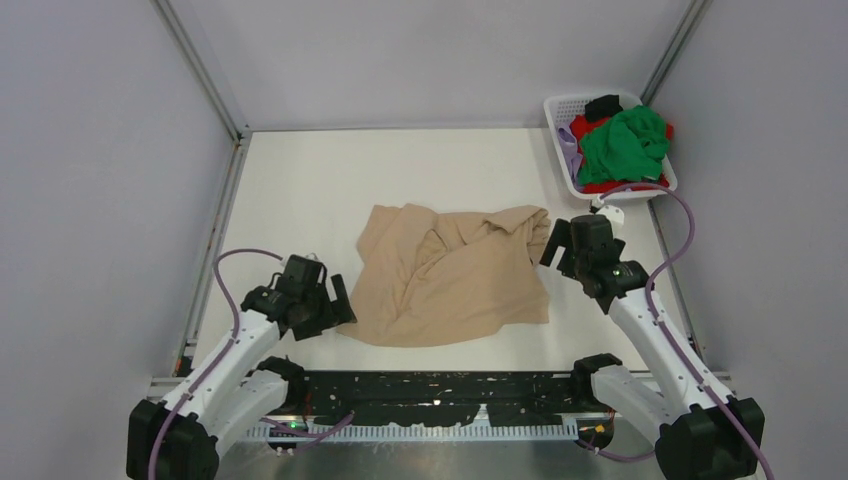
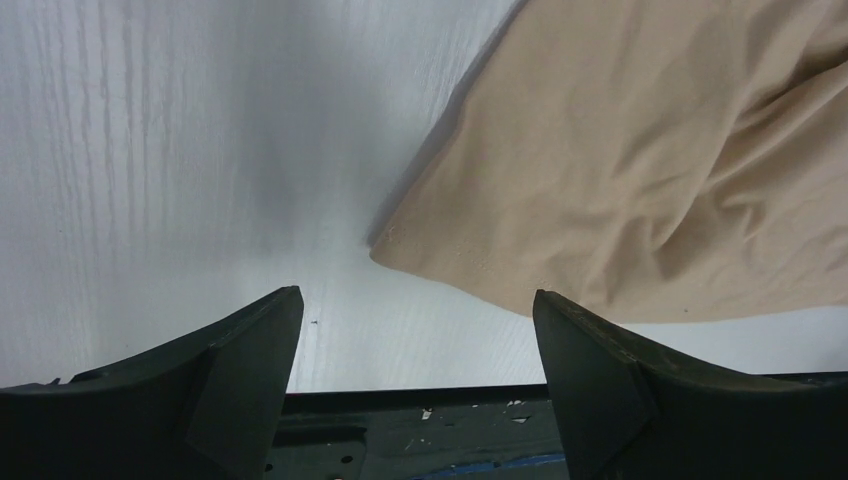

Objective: Fold and stack the t-shirts
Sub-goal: Flatten out the tshirt

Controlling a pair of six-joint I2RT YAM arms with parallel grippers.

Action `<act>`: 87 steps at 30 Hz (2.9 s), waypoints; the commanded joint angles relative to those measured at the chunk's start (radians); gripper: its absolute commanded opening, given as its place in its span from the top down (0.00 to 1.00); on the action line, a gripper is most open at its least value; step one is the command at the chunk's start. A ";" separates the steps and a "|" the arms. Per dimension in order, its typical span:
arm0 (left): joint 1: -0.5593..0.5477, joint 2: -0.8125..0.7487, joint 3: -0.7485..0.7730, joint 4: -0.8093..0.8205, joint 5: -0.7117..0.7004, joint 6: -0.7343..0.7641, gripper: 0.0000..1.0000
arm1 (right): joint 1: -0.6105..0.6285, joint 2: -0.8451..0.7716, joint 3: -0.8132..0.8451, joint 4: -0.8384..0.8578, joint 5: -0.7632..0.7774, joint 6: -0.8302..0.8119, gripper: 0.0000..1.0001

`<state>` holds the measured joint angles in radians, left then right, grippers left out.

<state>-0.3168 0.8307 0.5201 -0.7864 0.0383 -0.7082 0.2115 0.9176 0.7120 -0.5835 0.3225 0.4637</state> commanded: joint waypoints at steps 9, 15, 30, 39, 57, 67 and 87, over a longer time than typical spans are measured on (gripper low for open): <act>-0.041 0.210 -0.022 0.145 -0.008 -0.028 0.27 | 0.002 -0.013 -0.051 -0.006 -0.116 0.024 0.04; -0.100 0.306 0.004 0.150 -0.021 -0.042 0.42 | 0.002 0.001 -0.062 -0.013 -0.110 0.031 0.05; -0.140 0.454 0.061 0.151 -0.072 -0.017 1.00 | 0.003 -0.012 -0.083 -0.158 -0.181 0.072 0.01; -0.140 0.384 0.041 0.164 -0.015 -0.009 1.00 | 0.025 0.056 -0.166 -0.162 -0.257 0.136 0.24; -0.140 0.307 0.007 0.181 -0.013 -0.010 1.00 | 0.186 0.315 -0.197 0.054 -0.158 0.272 0.68; -0.140 0.163 0.166 0.237 -0.112 0.016 1.00 | 0.187 0.114 -0.101 0.181 0.029 0.143 0.95; -0.140 -0.007 0.948 0.462 -0.320 0.346 1.00 | 0.186 -0.158 0.621 0.488 0.060 -0.314 0.95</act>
<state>-0.4564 0.8509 1.3380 -0.4057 -0.2699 -0.4713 0.3973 0.7597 1.1500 -0.1581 0.4091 0.2653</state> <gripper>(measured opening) 0.027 0.084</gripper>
